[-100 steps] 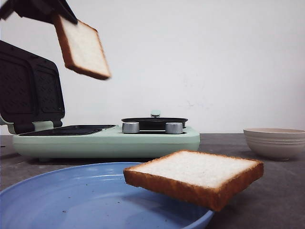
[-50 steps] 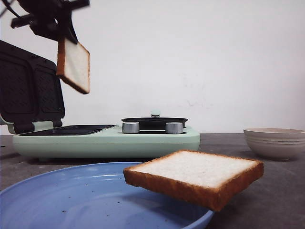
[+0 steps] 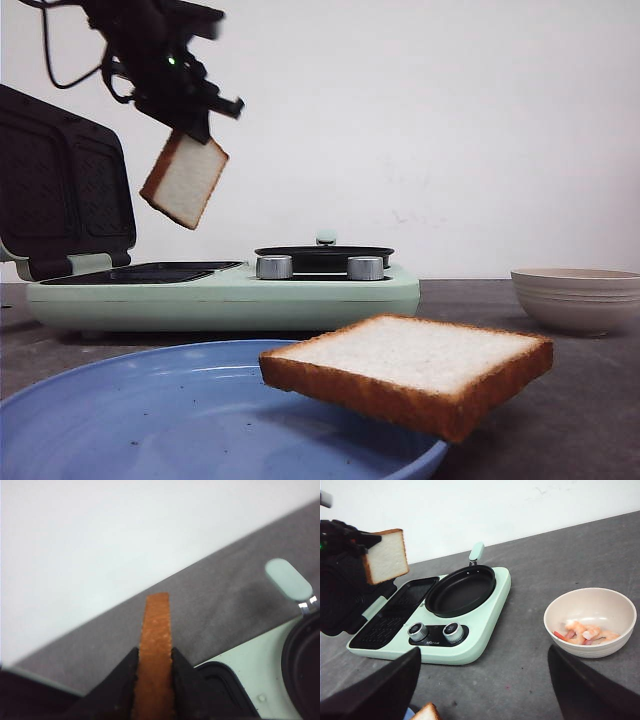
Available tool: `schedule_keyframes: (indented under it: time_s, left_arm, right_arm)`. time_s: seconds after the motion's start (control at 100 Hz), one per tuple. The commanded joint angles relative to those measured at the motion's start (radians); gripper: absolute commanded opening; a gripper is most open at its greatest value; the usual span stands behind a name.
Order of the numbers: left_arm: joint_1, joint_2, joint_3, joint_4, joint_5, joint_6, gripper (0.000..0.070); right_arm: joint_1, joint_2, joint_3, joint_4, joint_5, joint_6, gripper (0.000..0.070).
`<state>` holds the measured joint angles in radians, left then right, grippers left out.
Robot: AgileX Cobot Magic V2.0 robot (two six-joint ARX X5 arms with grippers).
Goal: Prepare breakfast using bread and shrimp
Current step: 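Lift the bread with the left gripper and lay it on the sandwich plate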
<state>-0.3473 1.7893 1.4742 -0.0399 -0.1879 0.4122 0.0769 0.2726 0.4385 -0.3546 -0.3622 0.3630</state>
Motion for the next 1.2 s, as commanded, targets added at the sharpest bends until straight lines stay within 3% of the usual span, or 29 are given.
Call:
schedule_keyframes:
  time_s: [0.0, 0.24, 0.36, 0.85, 1.19]
  left_arm:
    - [-0.010, 0.038, 0.025, 0.030, -0.010, 0.152, 0.0000]
    - [-0.013, 0.102, 0.025, 0.063, -0.058, 0.300, 0.0000]
    - [-0.013, 0.124, 0.025, 0.066, -0.120, 0.362, 0.0001]
    - [-0.021, 0.185, 0.024, -0.007, -0.050, 0.355, 0.0000]
    - [-0.028, 0.186, 0.024, -0.069, -0.043, 0.226, 0.0001]
  right_arm:
    - [0.002, 0.007, 0.010, 0.008, 0.004, -0.016, 0.0490]
    - [0.002, 0.007, 0.010, -0.014, 0.005, -0.035, 0.0490]
    - [0.002, 0.007, 0.010, -0.024, 0.005, -0.040, 0.0490]
    - [0.002, 0.007, 0.010, -0.037, 0.027, -0.057, 0.0490]
    - [0.002, 0.007, 0.010, -0.036, 0.027, -0.057, 0.0490]
